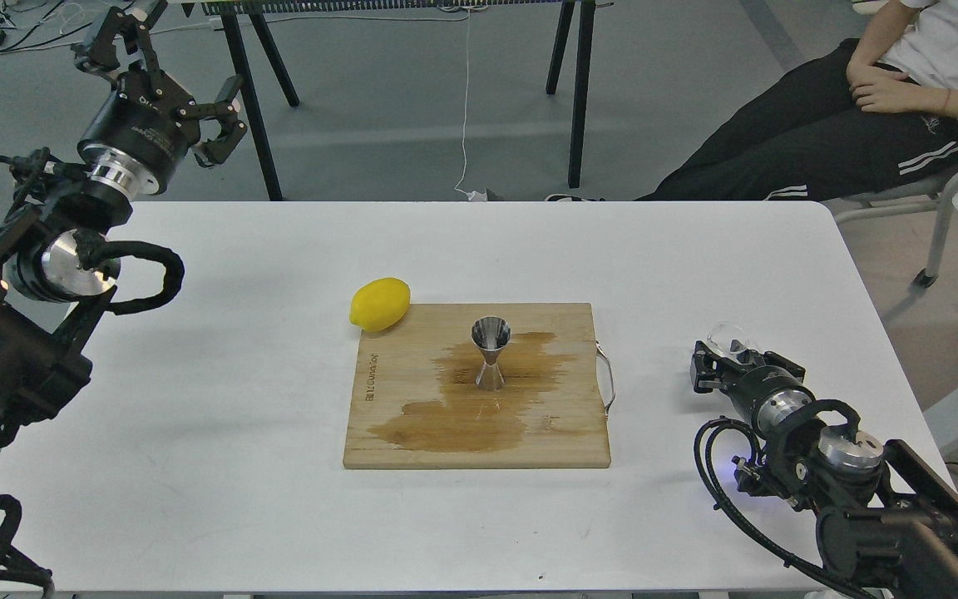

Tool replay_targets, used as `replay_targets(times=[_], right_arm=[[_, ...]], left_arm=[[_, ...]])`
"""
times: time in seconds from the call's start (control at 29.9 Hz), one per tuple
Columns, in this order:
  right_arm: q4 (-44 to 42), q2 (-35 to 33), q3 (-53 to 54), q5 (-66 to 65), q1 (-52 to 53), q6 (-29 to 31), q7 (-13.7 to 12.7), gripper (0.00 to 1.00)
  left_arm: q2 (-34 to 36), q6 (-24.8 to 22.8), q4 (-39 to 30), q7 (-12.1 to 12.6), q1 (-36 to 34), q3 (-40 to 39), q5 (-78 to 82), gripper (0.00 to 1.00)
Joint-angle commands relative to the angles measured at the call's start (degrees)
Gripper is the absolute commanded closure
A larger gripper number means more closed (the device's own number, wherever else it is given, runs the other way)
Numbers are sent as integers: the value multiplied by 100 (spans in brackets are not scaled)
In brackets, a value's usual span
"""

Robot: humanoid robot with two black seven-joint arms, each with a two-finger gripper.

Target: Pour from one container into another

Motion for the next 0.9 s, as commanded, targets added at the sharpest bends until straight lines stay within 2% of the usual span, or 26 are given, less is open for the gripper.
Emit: replay_targets(times=[0.0, 0.13, 0.23, 0.3, 0.53, 0.57, 0.6, 0.87], right_arm=[[-10, -4, -6, -10, 5, -2, 10, 60], [-10, -4, 3, -10, 23, -2, 10, 64], [-10, -4, -6, -10, 49, -2, 10, 57], [-10, -12, -6, -10, 49, -2, 10, 47], [-1, -13, 3, -10, 49, -11, 19, 25], [-1, -13, 3, -10, 49, -11, 19, 18], [-1, -21, 3, -10, 58, -11, 27, 5], [43, -30, -6, -19, 49, 7, 124, 4]], left_arm=[[0, 0, 0, 0, -2, 0, 0, 0], [9, 0, 0, 0, -2, 0, 0, 0], [9, 0, 0, 0, -2, 0, 0, 0], [17, 0, 0, 0, -2, 0, 0, 0], [26, 9, 0, 0, -2, 0, 0, 0], [26, 9, 0, 0, -2, 0, 0, 0], [26, 9, 0, 0, -2, 0, 0, 0], [9, 9, 0, 9, -2, 0, 0, 0]])
